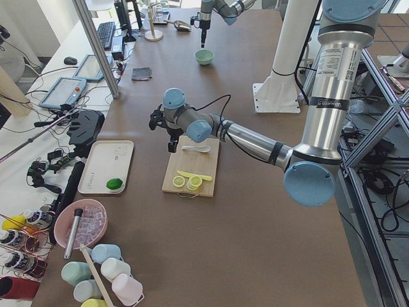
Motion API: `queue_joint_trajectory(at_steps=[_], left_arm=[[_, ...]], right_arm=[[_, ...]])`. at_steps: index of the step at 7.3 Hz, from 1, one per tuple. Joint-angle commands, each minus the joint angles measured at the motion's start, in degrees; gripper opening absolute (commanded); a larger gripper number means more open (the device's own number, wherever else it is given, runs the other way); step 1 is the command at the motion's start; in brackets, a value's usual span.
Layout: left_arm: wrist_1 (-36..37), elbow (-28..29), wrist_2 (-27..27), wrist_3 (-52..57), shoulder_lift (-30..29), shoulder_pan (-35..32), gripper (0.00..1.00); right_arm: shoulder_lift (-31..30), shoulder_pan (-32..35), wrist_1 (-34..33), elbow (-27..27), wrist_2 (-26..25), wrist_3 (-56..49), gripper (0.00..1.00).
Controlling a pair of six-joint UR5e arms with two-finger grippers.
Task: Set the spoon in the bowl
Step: 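Reach the left gripper to the white spoon while the right reaches the bowl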
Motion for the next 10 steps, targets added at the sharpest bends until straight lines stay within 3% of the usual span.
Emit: queue_joint_trajectory(at_steps=[1,2,3,4,6,8,9,10], left_arm=[[-0.05,0.15,0.06,-2.28,-0.57,1.15,0.98],[0.12,0.85,0.23,-2.89,-0.66,2.81,0.98],[-0.05,1.03,1.72,-4.12,-0.66,4.92,0.98],[-0.31,0.77,7.82,-7.87,-1.01,9.72,0.98],[-0.40,1.20,10.78,-11.43,-1.27,15.20,0.85],[-0.40,1.64,14.37,-11.25,-1.27,18.98,0.67],[-0.40,2.17,14.73,-11.16,-1.36,19.18,0.59],[-0.40,2.17,14.83,-11.16,-1.28,19.18,0.41]], right_arm=[[0.27,-1.96,-0.12,-0.41,-1.06,0.28,0.11],[0.18,-2.14,-0.12,-0.32,-0.71,0.28,0.00],[0.70,-2.32,-0.12,-0.06,-0.44,0.45,0.00],[4.01,-2.49,-0.81,-0.23,-0.27,1.41,0.00],[12.70,-6.69,-1.61,-0.50,-0.79,14.88,0.00],[21.32,-14.14,-8.43,-0.41,-8.30,21.96,0.00],[24.49,-16.71,-10.90,-0.41,-9.48,24.77,0.00],[26.53,-20.04,-13.10,-0.50,-13.32,26.54,0.00]])
